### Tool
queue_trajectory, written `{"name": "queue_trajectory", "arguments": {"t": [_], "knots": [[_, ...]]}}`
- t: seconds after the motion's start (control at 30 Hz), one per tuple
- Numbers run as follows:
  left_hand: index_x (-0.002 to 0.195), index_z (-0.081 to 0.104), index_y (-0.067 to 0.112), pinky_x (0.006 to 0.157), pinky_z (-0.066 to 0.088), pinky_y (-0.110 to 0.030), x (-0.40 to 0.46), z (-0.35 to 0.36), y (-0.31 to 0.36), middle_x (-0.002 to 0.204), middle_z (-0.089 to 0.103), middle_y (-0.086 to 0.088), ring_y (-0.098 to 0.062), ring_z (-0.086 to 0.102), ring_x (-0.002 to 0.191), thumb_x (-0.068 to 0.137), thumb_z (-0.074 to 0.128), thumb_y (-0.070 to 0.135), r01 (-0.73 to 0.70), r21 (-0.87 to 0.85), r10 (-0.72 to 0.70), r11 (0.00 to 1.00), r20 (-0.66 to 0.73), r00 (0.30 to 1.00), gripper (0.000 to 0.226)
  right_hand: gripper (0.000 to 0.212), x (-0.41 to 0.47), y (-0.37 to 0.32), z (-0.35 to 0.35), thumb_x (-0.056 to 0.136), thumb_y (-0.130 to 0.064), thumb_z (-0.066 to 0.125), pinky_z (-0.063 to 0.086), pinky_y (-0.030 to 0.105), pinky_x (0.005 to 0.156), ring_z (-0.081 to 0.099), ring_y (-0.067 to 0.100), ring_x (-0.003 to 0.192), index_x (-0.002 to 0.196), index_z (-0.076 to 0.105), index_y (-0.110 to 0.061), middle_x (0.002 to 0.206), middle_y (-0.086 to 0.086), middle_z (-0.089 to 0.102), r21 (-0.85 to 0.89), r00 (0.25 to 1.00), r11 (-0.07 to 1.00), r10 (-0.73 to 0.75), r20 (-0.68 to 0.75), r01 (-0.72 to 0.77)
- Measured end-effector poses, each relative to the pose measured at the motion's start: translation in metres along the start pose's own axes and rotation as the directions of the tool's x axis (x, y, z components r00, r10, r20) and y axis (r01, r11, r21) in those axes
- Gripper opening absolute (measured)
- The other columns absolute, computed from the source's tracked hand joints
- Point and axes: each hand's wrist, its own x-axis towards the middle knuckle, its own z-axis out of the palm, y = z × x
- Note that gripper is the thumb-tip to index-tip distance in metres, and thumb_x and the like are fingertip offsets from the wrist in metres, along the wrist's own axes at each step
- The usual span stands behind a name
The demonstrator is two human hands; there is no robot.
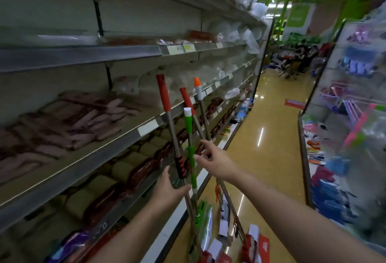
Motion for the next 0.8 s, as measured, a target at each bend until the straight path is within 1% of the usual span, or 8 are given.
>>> {"name": "queue_trajectory", "arguments": {"t": [0.07,0.13,0.3,0.43,0.57,0.67,0.73,0.8], "knots": [[0.15,0.01,0.024,0.111,0.033,-0.044,0.027,-0.002,-0.005,0.155,0.024,-0.008,-0.026,0.028,0.141,0.073,0.075,0.044,0.011,0.105,-0.009,0.994,-0.023,1.0,0.103,0.071,0.033,0.008,0.004,0.09,-0.054,0.051,0.046,0.044,0.097,0.053,0.024,0.116,0.149,0.021,-0.028,0.133,0.007,0.051,-0.219,0.997,0.974,-0.052,0.053,0.062],[0.151,0.01,0.024,0.112,0.031,-0.043,0.053,-0.004,-0.008,0.156,0.021,-0.007,-0.026,0.025,0.142,0.075,0.073,0.047,0.035,0.197,-0.023,0.98,-0.066,0.998,0.101,0.07,0.064,0.013,0.008,0.092,-0.053,0.049,0.046,0.043,0.099,0.052,0.026,0.119,0.15,0.019,-0.027,0.139,0.009,0.045,-0.286,0.99,0.952,-0.085,0.111,0.113],[0.151,0.013,0.022,0.112,0.03,-0.041,0.108,0.003,-0.011,0.155,0.023,-0.004,-0.024,0.025,0.142,0.075,0.071,0.051,0.091,0.254,-0.051,0.963,-0.161,0.986,0.099,0.072,0.131,0.033,0.018,0.092,-0.054,0.048,0.043,0.039,0.101,0.046,0.025,0.128,0.151,0.018,-0.025,0.145,0.006,0.04,-0.244,0.968,0.947,-0.162,0.191,0.207],[0.151,0.013,0.024,0.114,0.028,-0.042,0.146,0.018,-0.005,0.155,0.021,-0.001,-0.025,0.022,0.142,0.076,0.069,0.052,0.176,0.294,-0.112,0.94,-0.223,0.968,0.097,0.072,0.187,0.046,0.016,0.092,-0.054,0.048,0.046,0.039,0.098,0.049,0.025,0.123,0.151,0.017,-0.023,0.142,0.007,0.043,-0.251,0.941,0.923,-0.231,0.249,0.293],[0.149,0.015,0.028,0.113,0.03,-0.043,0.178,0.035,0.003,0.154,0.023,0.002,-0.025,0.024,0.139,0.077,0.06,0.061,0.261,0.47,-0.118,0.843,-0.313,0.943,0.091,0.072,0.234,0.053,0.017,0.092,-0.056,0.045,0.044,0.043,0.099,0.048,0.026,0.122,0.15,0.017,-0.024,0.138,0.008,0.045,-0.325,0.901,0.854,-0.314,0.3,0.406],[0.149,0.016,0.029,0.112,0.029,-0.045,0.203,0.046,0.007,0.154,0.023,0.001,-0.027,0.024,0.139,0.077,0.053,0.069,0.364,0.478,-0.183,0.8,-0.384,0.905,0.09,0.077,0.262,0.056,0.019,0.091,-0.06,0.044,0.042,0.046,0.1,0.046,0.027,0.125,0.151,0.012,-0.025,0.14,0.007,0.043,-0.354,0.873,0.806,-0.38,0.305,0.474],[0.148,0.016,0.03,0.111,0.03,-0.047,0.22,0.053,0.008,0.152,0.027,0.0,-0.028,0.025,0.137,0.074,0.053,0.072,0.416,0.427,-0.232,0.803,-0.419,0.878,0.093,0.084,0.277,0.059,0.023,0.089,-0.061,0.046,0.044,0.048,0.098,0.047,0.027,0.123,0.151,0.002,-0.028,0.138,0.008,0.044,-0.291,0.853,0.814,-0.413,0.318,0.503],[0.148,0.013,0.028,0.109,0.033,-0.048,0.235,0.059,0.006,0.149,0.031,-0.002,-0.03,0.028,0.136,0.073,0.057,0.07,0.452,0.368,-0.29,0.813,-0.417,0.861,0.096,0.09,0.289,0.061,0.029,0.087,-0.061,0.051,0.047,0.048,0.095,0.051,0.028,0.119,0.149,-0.009,-0.035,0.137,0.01,0.045,-0.152,0.829,0.847,-0.434,0.354,0.509]]}}
